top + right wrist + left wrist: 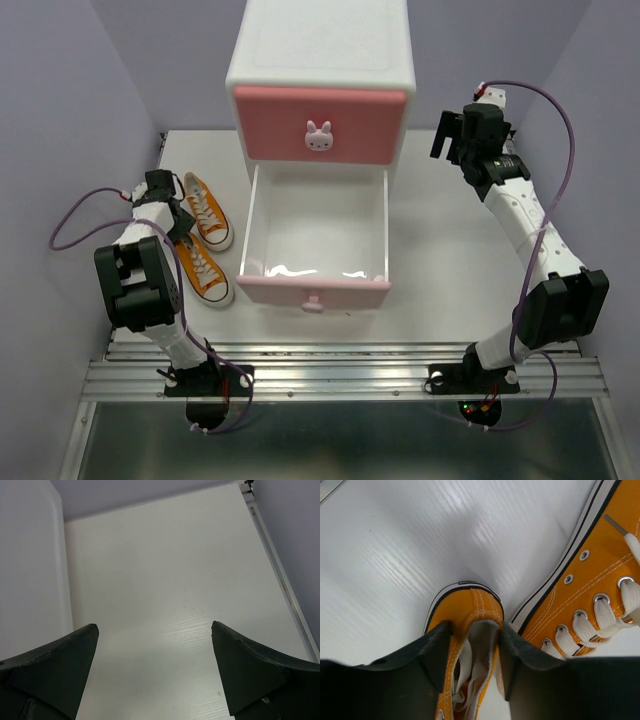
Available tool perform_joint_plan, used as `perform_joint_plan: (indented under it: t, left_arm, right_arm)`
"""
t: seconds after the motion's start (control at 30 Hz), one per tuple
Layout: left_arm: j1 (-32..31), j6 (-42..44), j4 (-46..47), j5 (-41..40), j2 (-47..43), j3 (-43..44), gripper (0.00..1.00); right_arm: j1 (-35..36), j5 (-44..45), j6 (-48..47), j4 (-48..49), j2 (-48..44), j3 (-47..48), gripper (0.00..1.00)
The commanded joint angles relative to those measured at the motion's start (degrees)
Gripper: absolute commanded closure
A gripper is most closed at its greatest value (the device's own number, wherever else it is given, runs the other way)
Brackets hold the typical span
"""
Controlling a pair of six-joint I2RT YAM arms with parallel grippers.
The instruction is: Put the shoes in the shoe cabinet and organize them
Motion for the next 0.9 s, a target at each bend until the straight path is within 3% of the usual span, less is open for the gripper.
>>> perform_joint_plan:
  t: [0.0, 0.07, 0.13, 0.17, 0.6, 0.87]
  left_arm:
    - [0.3, -0.7, -0.6, -1.7, 1.0, 0.7, 0.58]
    - [0.3, -0.7, -1.1, -1.8, 0.8, 0.4, 0.72]
    - [0.3, -0.6, -1.0, -2.0, 0.0, -0.9, 0.95]
    - [0.3, -0.4, -1.0, -2.0, -0.3, -1.2, 1.00]
    - [0.3, 6.5, -13.0, -7.2, -16.4, 7.4, 1.00]
    - [0.3, 4.6, -15.5, -2.7, -26.9, 14.3, 1.00]
  right_arm:
    - [-0.2, 0.1, -0.7, 1.2, -2.2, -1.2, 0.00]
    - [-0.2, 0.6, -0.5, 1.2, -2.4, -1.5, 0.00]
    - [-0.2, 0.8, -0.6, 1.2, -2.6, -1.7, 0.00]
    - [-0.2, 0.8, -0.5, 1.2, -2.6, -1.7, 0.00]
    - [-0.2, 0.5, -0.3, 1.1, -4.1, -1.8, 0.00]
    - [-0.2, -0.5, -0.8, 0.8, -4.6, -0.8, 0.00]
